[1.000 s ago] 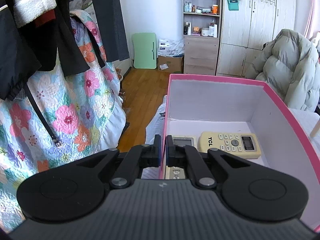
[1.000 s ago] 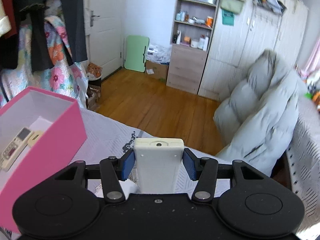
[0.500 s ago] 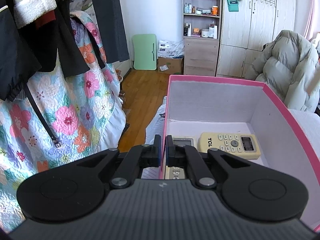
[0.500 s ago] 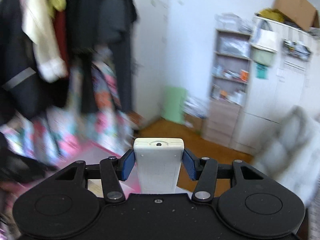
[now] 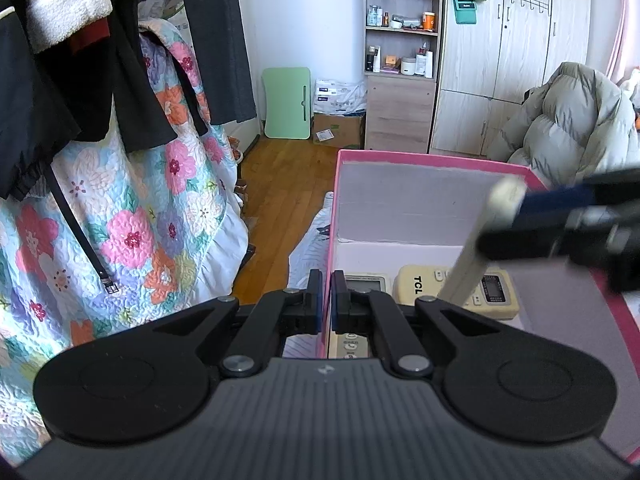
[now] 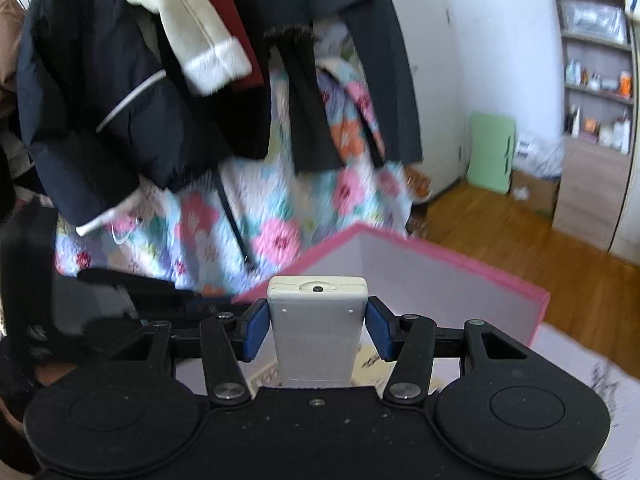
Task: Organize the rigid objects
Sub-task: 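Carry the cream remote into the pink box and release it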
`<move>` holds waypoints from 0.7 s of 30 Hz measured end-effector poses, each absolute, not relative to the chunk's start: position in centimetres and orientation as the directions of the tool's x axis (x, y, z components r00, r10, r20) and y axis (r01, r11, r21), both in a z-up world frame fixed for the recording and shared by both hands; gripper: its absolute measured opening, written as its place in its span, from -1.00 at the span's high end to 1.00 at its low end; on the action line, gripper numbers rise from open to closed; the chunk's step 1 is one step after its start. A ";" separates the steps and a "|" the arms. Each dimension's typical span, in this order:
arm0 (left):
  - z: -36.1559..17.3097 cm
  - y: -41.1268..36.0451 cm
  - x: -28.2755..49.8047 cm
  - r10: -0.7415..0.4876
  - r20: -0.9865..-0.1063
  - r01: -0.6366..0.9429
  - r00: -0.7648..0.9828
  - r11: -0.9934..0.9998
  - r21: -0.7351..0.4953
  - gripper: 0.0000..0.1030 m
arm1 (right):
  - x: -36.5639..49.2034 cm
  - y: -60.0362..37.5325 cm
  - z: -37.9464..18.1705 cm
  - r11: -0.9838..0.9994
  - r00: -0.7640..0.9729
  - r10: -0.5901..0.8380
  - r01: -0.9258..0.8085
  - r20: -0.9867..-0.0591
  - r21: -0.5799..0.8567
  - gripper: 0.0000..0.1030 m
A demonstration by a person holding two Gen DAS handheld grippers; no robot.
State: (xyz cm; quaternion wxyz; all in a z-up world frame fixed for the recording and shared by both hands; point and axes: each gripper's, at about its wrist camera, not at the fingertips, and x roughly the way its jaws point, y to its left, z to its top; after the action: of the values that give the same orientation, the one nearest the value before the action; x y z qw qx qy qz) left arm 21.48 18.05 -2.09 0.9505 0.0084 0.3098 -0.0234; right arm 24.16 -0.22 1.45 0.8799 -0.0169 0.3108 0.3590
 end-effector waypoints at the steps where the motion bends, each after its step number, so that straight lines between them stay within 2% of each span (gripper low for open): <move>1: -2.1 18.1 21.5 -0.041 -0.589 0.050 0.807 0.999 -0.001 0.94 | 23.8 -0.3 1.0 0.742 0.549 0.612 -0.648 -0.569 0.172 -0.11; 4: -2.1 18.0 21.4 -0.041 -0.586 0.053 0.809 0.999 0.003 0.94 | 22.5 -0.7 1.1 0.719 0.537 0.610 -0.684 -0.582 0.122 -0.11; 12: -2.0 18.1 21.5 -0.044 -0.589 0.054 0.807 0.999 -0.001 0.94 | 19.9 -0.7 1.0 0.740 0.500 0.441 -0.672 -0.745 -0.012 -0.11; 18: -2.1 18.1 21.4 -0.046 -0.590 0.053 0.806 0.999 -0.004 0.94 | 20.5 -1.2 0.7 0.741 0.487 0.400 -0.671 -0.777 -0.039 -0.12; 21: -2.0 18.1 21.5 -0.047 -0.594 0.054 0.803 0.999 -0.006 0.94 | 20.4 -0.7 0.3 0.723 0.495 0.357 -0.683 -0.792 -0.101 -0.15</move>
State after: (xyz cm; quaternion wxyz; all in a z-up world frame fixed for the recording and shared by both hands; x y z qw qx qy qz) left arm 21.53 18.12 -2.02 0.9494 0.0057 0.3129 -0.0267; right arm 20.43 -0.70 0.27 0.8396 -0.2059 0.3958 0.3098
